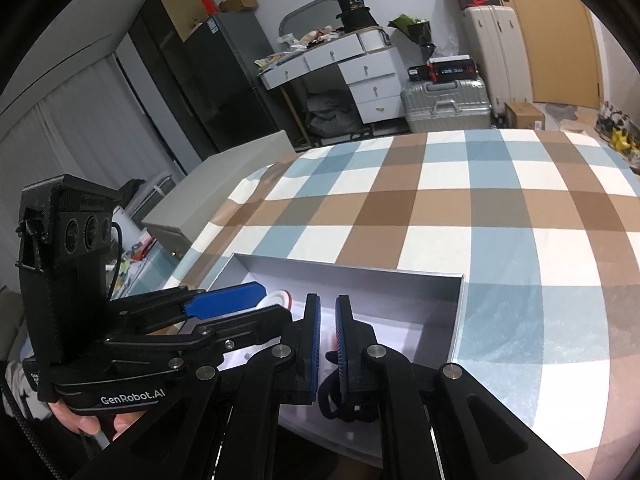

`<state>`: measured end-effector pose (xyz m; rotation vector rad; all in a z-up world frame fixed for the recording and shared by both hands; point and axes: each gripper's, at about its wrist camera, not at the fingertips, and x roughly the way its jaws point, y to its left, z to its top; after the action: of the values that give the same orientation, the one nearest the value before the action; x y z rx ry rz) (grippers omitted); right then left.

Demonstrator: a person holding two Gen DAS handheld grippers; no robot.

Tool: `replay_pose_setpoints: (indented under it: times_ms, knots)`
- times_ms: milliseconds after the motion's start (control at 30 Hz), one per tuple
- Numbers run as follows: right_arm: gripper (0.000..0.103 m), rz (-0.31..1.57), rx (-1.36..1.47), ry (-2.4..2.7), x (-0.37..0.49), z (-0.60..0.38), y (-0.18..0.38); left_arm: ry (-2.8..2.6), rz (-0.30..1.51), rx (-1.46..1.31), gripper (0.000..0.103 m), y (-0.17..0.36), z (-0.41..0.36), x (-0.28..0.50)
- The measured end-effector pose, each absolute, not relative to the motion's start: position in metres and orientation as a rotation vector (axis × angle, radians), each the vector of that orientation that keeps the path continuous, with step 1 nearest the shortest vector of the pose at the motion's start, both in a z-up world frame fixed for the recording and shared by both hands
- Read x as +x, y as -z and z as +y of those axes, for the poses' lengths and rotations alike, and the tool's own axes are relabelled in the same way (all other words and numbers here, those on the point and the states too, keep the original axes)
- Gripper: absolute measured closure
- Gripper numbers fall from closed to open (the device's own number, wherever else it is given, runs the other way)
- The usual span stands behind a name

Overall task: Organize jewelry
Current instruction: 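Lower both held items into the silver box and open both grippers, then withdraw both grippers from the box back toward the jewelry pile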

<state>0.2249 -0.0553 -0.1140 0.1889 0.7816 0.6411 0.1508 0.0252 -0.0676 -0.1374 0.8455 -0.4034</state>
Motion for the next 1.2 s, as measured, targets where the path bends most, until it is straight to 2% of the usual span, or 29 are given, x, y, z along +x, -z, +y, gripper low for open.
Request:
replay_pose_setpoints:
  times_ms: [67,100,133,167,300,467,533,700,767,833,1067,1200]
  knots:
    - [0.093,0.778,0.207,-0.638,0.224,-0.058,0.113,0.394,0.844,-0.131,0.063,0.068,0.025,0.151]
    - [0.093,0.772,0.211,-0.634,0.223,-0.061,0.112,0.400,0.840,-0.135,0.058,0.067,0.026,0.150]
    - [0.093,0.764,0.215,-0.629,0.221,-0.063,0.111,0.398,0.839,-0.140,0.047,0.066,0.027,0.149]
    - [0.090,0.754,0.222,-0.624,0.219,-0.066,0.109,0.394,0.838,-0.143,0.044,0.066,0.028,0.150]
    - [0.072,0.706,0.244,-0.606,0.207,-0.078,0.101,0.386,0.809,-0.162,0.044,0.059,0.032,0.143]
    - [0.060,0.651,0.259,-0.596,0.190,-0.089,0.090,0.357,0.777,-0.142,0.044,0.050,0.031,0.133]
    - [0.054,0.630,0.267,-0.597,0.182,-0.092,0.086,0.323,0.762,-0.128,0.039,0.046,0.030,0.126]
    - [0.031,0.591,0.247,-0.592,0.162,-0.095,0.079,0.304,0.717,-0.125,0.037,0.038,0.030,0.114]
    - [0.027,0.583,0.236,-0.591,0.155,-0.096,0.077,0.296,0.710,-0.130,0.032,0.037,0.030,0.110]
    - [0.024,0.588,0.223,-0.593,0.147,-0.095,0.077,0.272,0.698,-0.132,0.022,0.035,0.029,0.103]
    - [0.013,0.579,0.184,-0.557,0.119,-0.103,0.083,0.213,0.681,-0.127,0.020,0.035,0.032,0.088]
    - [0.007,0.569,0.184,-0.539,0.104,-0.109,0.088,0.170,0.647,-0.139,0.008,0.039,0.039,0.073]
